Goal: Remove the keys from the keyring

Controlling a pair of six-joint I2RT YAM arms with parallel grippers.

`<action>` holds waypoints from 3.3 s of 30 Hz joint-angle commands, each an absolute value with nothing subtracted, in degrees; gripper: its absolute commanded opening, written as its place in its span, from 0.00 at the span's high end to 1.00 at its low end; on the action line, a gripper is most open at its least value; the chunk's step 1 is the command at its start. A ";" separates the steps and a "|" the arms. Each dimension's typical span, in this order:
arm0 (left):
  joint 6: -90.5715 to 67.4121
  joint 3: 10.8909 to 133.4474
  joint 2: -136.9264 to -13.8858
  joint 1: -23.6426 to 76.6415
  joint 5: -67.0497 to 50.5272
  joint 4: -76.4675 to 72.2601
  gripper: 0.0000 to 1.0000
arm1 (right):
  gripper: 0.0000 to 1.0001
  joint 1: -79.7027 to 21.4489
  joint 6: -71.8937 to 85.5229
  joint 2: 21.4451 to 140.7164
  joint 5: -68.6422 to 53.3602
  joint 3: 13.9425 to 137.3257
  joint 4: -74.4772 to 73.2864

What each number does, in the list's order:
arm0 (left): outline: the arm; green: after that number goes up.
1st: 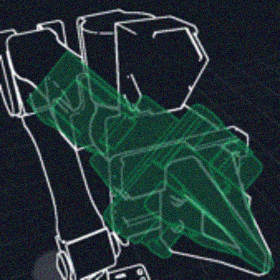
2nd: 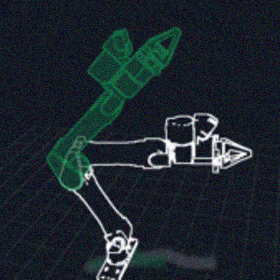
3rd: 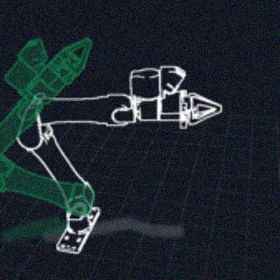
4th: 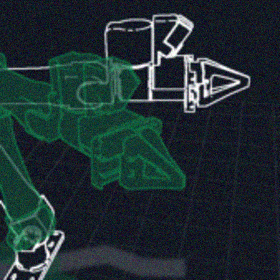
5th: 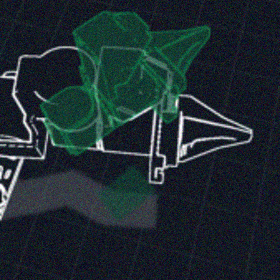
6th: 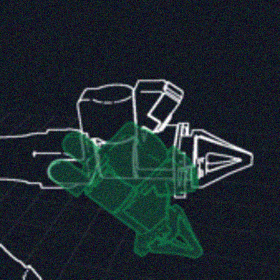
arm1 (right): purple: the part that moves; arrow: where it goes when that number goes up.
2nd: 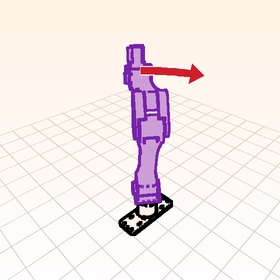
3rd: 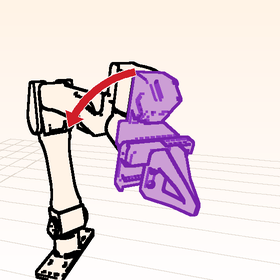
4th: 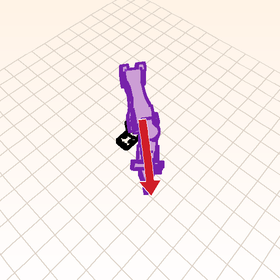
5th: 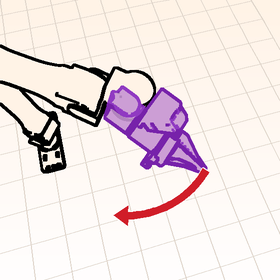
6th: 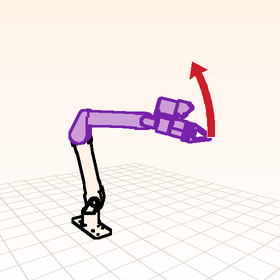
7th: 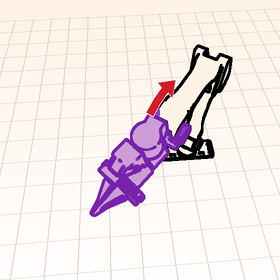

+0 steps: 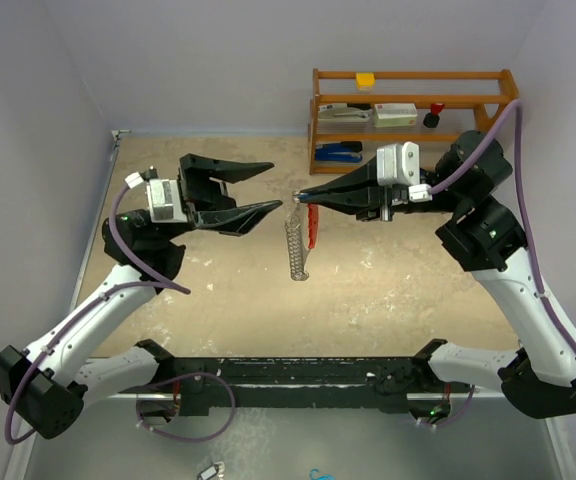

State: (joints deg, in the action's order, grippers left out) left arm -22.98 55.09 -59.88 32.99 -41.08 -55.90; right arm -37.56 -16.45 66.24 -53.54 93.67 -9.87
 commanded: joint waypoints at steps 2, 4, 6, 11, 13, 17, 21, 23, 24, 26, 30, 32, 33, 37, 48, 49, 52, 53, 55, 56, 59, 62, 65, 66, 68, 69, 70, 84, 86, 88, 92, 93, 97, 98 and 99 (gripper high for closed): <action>-25.38 55.38 -60.51 32.60 -40.31 -59.35 0.46 | 1.00 -37.71 -15.16 65.37 -54.06 94.14 -5.21; -26.52 55.66 -61.17 32.61 -40.70 -60.45 0.46 | 1.00 -37.78 -15.12 65.45 -54.05 94.17 -5.11; -26.93 55.76 -61.74 32.61 -40.69 -60.89 0.47 | 1.00 -37.79 -15.02 65.39 -53.94 94.06 -4.94; -29.10 56.21 -63.73 32.61 -40.78 -63.54 0.49 | 1.00 -37.77 -15.00 65.47 -54.14 94.04 -4.66; -30.31 56.36 -64.44 32.61 -41.14 -65.17 0.50 | 1.00 -37.79 -14.91 65.43 -54.15 93.96 -4.59; -32.15 56.90 -65.52 32.61 -41.51 -67.36 0.52 | 1.00 -37.77 -14.94 65.56 -54.06 93.80 -4.57; -34.05 57.63 -66.88 32.61 -42.03 -69.16 0.53 | 1.00 -37.72 -14.93 65.57 -53.85 93.70 -4.41; -35.69 57.74 -67.62 32.61 -42.33 -71.03 0.53 | 1.00 -37.72 -14.92 65.59 -53.83 93.61 -4.31; -36.54 57.88 -67.93 32.61 -42.47 -72.02 0.53 | 1.00 -37.73 -14.94 65.60 -53.76 93.53 -4.31; -37.81 57.94 -68.34 32.61 -42.76 -73.55 0.53 | 1.00 -37.75 -14.94 65.74 -53.74 93.52 -4.23; -38.50 58.01 -68.63 32.61 -42.55 -74.41 0.54 | 1.00 -37.78 -14.90 65.80 -53.63 93.47 -4.07; -39.01 58.09 -68.76 32.61 -42.72 -74.60 0.55 | 1.00 -37.73 -14.85 65.83 -53.52 93.35 -3.83; -39.20 58.17 -68.80 32.61 -42.72 -74.68 0.56 | 1.00 -37.77 -14.85 65.80 -53.52 93.31 -3.74; -40.32 58.19 -69.18 32.69 -42.93 -75.72 0.57 | 1.00 -37.74 -14.64 65.83 -53.05 93.01 -3.14; -42.36 58.41 -70.88 32.70 -43.34 -78.04 0.60 | 1.00 -37.73 -14.24 65.96 -52.95 93.16 -2.12; -42.41 58.37 -70.88 32.70 -43.33 -78.17 0.60 | 1.00 -37.73 -14.18 65.93 -52.99 93.14 -2.11; -42.52 58.36 -71.07 32.70 -43.12 -78.38 0.60 | 1.00 -37.75 -14.11 66.00 -53.00 93.10 -2.11; -42.65 58.48 -71.25 32.70 -43.08 -78.47 0.60 | 1.00 -37.79 -14.08 66.04 -53.00 93.16 -2.03; -43.15 58.59 -71.56 32.70 -43.17 -79.24 0.61 | 1.00 -37.76 -14.09 66.04 -53.00 93.07 -1.87; -43.41 58.54 -71.68 32.70 -43.14 -79.61 0.62 | 1.00 -37.74 -14.02 66.08 -53.06 92.92 -1.80; -44.03 58.87 -72.27 32.70 -43.17 -80.13 0.63 | 1.00 -37.75 -13.91 66.18 -53.19 92.84 -1.46; -44.97 59.06 -72.89 32.70 -43.19 -81.09 0.64 | 1.00 -37.67 -13.81 66.26 -53.34 92.78 -0.94; -46.29 59.36 -73.62 32.65 -43.27 -82.67 0.64 | 1.00 -37.76 -13.64 66.40 -53.44 92.75 -0.50; -46.58 59.41 -73.90 32.69 -43.28 -83.04 0.65 | 1.00 -37.73 -13.52 66.42 -53.51 92.71 -0.22; -47.17 59.65 -74.37 32.70 -43.37 -83.69 0.66 | 1.00 -37.73 -13.28 66.60 -53.48 92.59 0.07; -47.42 59.75 -74.61 32.70 -43.45 -83.93 0.66 | 1.00 -37.73 -13.25 66.62 -53.52 92.56 0.28; -47.76 59.77 -74.72 32.72 -43.50 -84.20 0.66 | 1.00 -37.70 -13.19 66.75 -53.52 92.61 0.39; -49.44 59.66 -74.06 32.78 -43.86 -85.74 0.67 | 1.00 -37.73 -13.23 67.50 -52.82 92.20 1.02; -50.18 59.74 -74.39 32.78 -44.08 -86.75 0.68 | 1.00 -37.78 -13.24 67.78 -52.82 92.42 1.00; -50.57 60.11 -74.65 32.78 -44.29 -87.17 0.73 | 1.00 -37.79 -13.15 68.17 -52.90 92.63 1.14; -50.77 60.60 -75.06 32.78 -44.30 -87.02 0.88 | 1.00 -37.75 -12.91 68.62 -53.00 92.81 1.18; -50.71 60.57 -75.06 32.78 -44.25 -86.89 0.94 | 1.00 -37.78 -12.84 68.73 -53.00 92.86 1.15; -49.55 60.65 -75.10 32.78 -43.42 -85.72 1.00 | 1.00 -37.78 -12.83 68.98 -52.62 93.10 0.73; -49.48 60.72 -75.11 32.78 -43.60 -85.70 1.00 | 1.00 -37.79 -12.85 69.06 -52.50 93.16 0.64; -49.44 60.85 -75.20 32.78 -43.72 -85.58 1.00 | 1.00 -37.74 -12.87 69.04 -52.39 93.17 0.57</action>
